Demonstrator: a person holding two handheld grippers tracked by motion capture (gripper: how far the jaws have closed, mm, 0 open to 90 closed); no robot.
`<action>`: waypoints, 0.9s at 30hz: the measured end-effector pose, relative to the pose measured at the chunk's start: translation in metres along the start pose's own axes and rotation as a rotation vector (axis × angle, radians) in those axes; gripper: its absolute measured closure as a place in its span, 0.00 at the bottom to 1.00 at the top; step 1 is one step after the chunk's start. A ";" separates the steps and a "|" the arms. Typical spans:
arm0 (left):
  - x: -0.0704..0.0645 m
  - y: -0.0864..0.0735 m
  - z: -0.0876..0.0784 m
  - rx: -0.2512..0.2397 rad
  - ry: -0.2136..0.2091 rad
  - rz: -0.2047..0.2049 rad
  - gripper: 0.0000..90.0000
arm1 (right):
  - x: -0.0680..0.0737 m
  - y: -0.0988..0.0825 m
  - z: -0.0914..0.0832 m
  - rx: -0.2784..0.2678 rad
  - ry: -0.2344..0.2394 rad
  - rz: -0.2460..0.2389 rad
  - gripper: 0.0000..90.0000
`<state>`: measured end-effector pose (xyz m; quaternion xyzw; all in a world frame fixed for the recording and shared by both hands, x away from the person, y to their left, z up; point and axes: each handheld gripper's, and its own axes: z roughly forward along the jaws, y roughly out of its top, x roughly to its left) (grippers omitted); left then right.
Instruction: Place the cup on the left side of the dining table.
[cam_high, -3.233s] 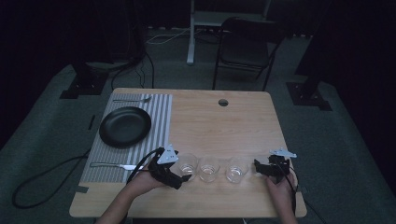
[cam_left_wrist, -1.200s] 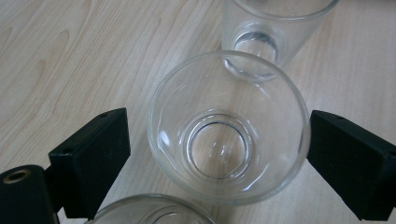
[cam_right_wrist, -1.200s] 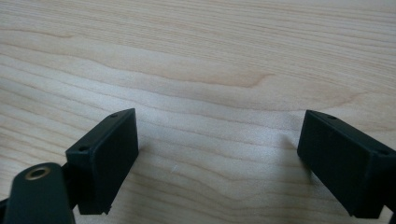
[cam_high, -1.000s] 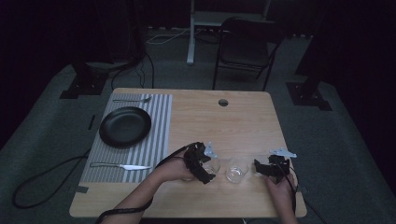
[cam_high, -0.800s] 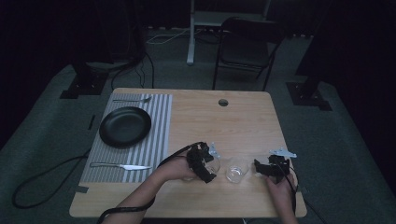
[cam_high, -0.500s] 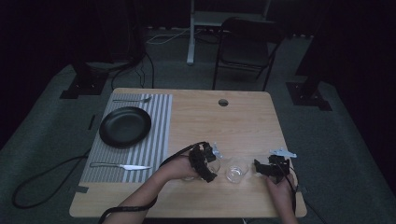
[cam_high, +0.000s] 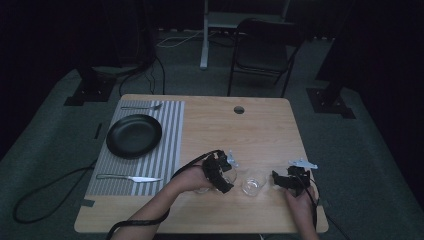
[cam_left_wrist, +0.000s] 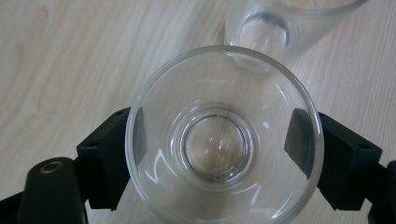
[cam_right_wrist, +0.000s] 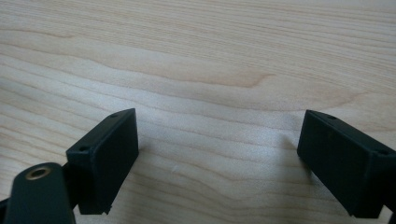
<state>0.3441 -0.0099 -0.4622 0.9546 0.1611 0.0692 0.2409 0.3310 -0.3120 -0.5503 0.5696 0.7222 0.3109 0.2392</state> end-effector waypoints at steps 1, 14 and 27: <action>0.000 0.001 -0.001 -0.002 0.002 0.004 0.21 | 0.000 0.000 0.000 -0.001 0.000 -0.001 0.13; 0.013 0.007 -0.004 -0.029 0.007 -0.048 0.21 | 0.000 0.000 0.000 0.000 0.001 0.002 0.13; 0.033 0.007 -0.013 -0.048 0.093 -0.098 0.21 | 0.000 0.000 0.000 -0.001 0.000 -0.001 0.13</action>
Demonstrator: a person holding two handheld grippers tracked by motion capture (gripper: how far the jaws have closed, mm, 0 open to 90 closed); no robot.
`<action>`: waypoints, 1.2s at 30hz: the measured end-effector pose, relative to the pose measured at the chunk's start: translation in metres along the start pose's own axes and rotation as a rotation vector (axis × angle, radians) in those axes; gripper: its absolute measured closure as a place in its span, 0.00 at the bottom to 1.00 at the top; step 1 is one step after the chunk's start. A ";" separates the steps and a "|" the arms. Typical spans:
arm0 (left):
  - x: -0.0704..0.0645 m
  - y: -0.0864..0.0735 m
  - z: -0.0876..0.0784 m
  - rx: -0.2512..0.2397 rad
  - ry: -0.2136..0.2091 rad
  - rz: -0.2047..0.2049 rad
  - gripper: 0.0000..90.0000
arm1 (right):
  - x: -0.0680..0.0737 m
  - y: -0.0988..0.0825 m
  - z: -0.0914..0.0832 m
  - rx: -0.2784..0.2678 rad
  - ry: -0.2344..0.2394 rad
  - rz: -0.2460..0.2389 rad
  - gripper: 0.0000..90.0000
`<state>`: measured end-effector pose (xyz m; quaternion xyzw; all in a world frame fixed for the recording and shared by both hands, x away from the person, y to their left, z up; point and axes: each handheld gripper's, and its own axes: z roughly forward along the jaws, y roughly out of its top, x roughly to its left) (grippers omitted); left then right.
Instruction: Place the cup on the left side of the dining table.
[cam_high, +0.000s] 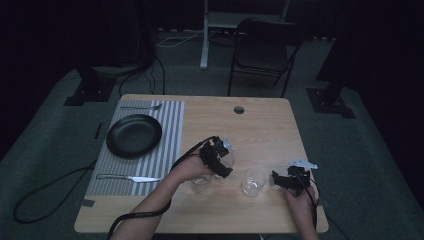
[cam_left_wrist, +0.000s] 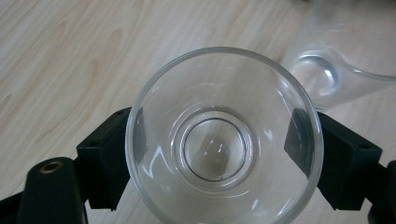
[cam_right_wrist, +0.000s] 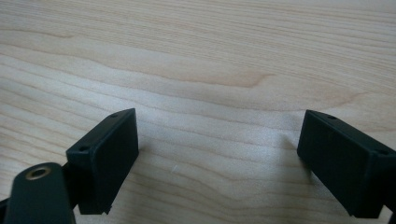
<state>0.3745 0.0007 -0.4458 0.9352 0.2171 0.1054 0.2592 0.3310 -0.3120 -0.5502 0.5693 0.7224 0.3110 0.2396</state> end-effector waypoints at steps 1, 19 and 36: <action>0.002 -0.001 0.000 0.003 0.002 -0.010 0.21 | 0.000 0.000 0.000 -0.001 0.000 0.000 0.13; 0.037 -0.016 -0.012 -0.029 0.083 -0.128 0.21 | 0.000 0.000 0.000 0.000 0.000 0.000 0.13; 0.054 -0.045 -0.031 -0.018 0.144 -0.185 0.21 | 0.000 0.000 0.000 0.001 0.000 0.001 0.13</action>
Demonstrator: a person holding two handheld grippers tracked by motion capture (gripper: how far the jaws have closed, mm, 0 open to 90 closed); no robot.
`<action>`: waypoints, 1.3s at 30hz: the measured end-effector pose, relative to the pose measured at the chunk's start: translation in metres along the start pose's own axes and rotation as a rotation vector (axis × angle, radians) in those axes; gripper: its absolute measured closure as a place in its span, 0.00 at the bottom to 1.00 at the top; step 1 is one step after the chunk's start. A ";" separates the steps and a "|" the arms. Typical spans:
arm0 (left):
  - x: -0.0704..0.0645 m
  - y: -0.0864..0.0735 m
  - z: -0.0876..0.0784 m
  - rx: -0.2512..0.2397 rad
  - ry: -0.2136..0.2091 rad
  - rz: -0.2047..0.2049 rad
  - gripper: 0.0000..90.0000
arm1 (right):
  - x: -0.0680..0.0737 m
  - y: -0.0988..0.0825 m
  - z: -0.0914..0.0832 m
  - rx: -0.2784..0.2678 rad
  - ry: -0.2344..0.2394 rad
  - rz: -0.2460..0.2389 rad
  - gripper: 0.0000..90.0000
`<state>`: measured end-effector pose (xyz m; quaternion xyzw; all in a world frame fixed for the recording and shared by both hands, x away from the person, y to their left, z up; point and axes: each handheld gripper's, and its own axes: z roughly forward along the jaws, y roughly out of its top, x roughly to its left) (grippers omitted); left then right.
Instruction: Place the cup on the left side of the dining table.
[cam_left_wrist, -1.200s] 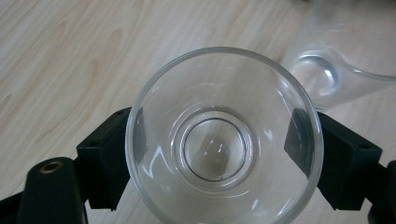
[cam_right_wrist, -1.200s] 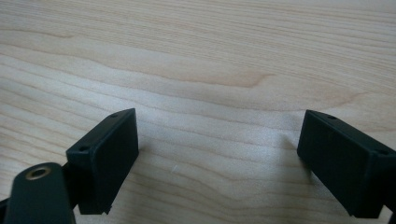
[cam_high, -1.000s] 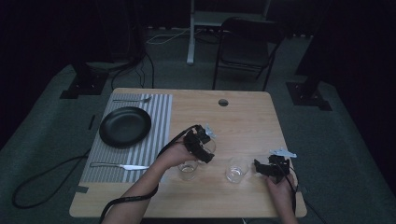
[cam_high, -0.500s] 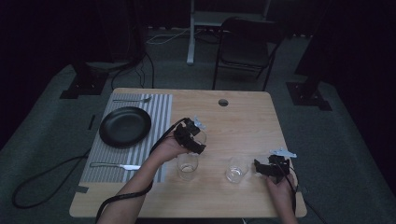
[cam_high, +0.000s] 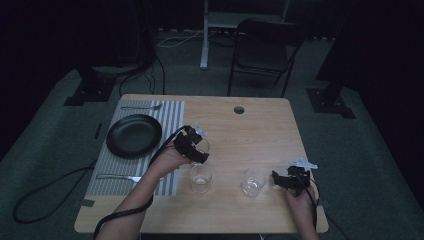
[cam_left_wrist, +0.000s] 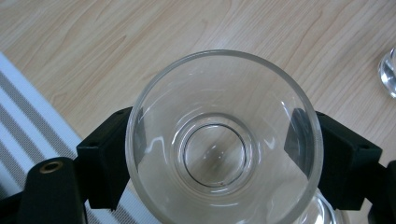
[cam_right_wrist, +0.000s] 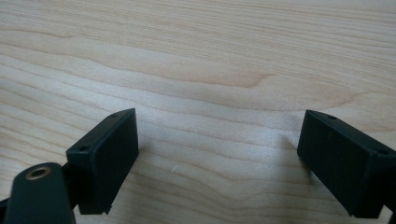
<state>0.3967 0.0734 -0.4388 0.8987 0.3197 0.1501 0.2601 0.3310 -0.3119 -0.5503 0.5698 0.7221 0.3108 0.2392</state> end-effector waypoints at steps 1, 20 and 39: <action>0.000 -0.002 -0.002 -0.004 0.008 -0.009 0.21 | 0.000 0.000 0.000 -0.001 0.000 -0.001 0.13; 0.029 -0.046 -0.036 0.005 0.071 -0.099 0.21 | 0.000 0.000 0.000 0.000 0.000 0.000 0.13; 0.058 -0.094 -0.041 0.044 0.143 -0.199 0.21 | 0.000 0.000 0.000 0.000 0.000 0.000 0.14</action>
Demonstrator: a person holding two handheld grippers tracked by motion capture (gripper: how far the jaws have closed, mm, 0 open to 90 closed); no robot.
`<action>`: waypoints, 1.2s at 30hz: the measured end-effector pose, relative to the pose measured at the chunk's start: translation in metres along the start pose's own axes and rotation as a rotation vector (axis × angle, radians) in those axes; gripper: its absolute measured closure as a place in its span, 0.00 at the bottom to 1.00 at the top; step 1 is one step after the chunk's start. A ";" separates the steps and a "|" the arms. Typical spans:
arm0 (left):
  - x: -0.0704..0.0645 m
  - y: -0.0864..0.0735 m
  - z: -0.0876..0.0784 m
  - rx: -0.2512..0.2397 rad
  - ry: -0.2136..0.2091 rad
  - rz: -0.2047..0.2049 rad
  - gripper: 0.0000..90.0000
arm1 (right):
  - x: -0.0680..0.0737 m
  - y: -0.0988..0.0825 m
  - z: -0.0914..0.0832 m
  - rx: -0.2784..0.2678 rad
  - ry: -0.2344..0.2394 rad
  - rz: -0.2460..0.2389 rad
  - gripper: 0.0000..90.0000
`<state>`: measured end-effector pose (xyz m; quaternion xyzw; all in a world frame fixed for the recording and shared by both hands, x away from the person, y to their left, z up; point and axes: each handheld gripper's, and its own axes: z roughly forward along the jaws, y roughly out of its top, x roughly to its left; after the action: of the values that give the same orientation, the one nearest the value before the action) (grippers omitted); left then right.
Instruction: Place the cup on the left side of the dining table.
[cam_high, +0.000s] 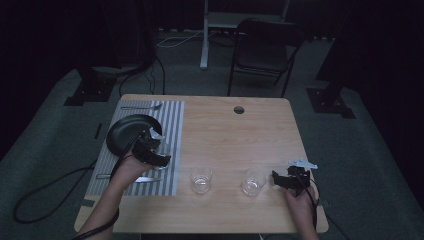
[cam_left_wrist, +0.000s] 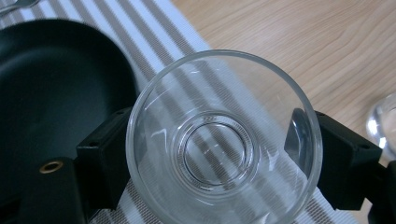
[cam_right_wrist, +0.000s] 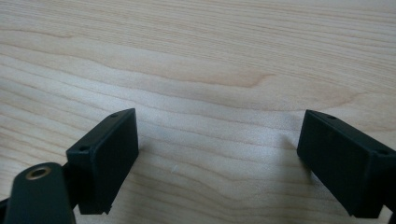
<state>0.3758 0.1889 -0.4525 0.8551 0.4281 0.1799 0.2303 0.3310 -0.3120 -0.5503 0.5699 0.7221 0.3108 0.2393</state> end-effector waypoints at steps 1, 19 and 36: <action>0.003 -0.002 0.001 0.007 -0.003 -0.004 0.21 | 0.000 0.000 0.000 0.000 0.000 0.000 0.14; 0.013 -0.026 0.014 -0.085 -0.025 -0.040 0.20 | 0.000 0.000 0.000 0.000 0.000 0.000 0.14; 0.013 -0.041 0.013 -0.144 -0.040 -0.097 0.20 | 0.000 0.000 0.000 -0.001 0.000 -0.001 0.14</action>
<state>0.3631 0.2183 -0.4847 0.8179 0.4504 0.1815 0.3084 0.3310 -0.3121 -0.5503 0.5694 0.7223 0.3109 0.2396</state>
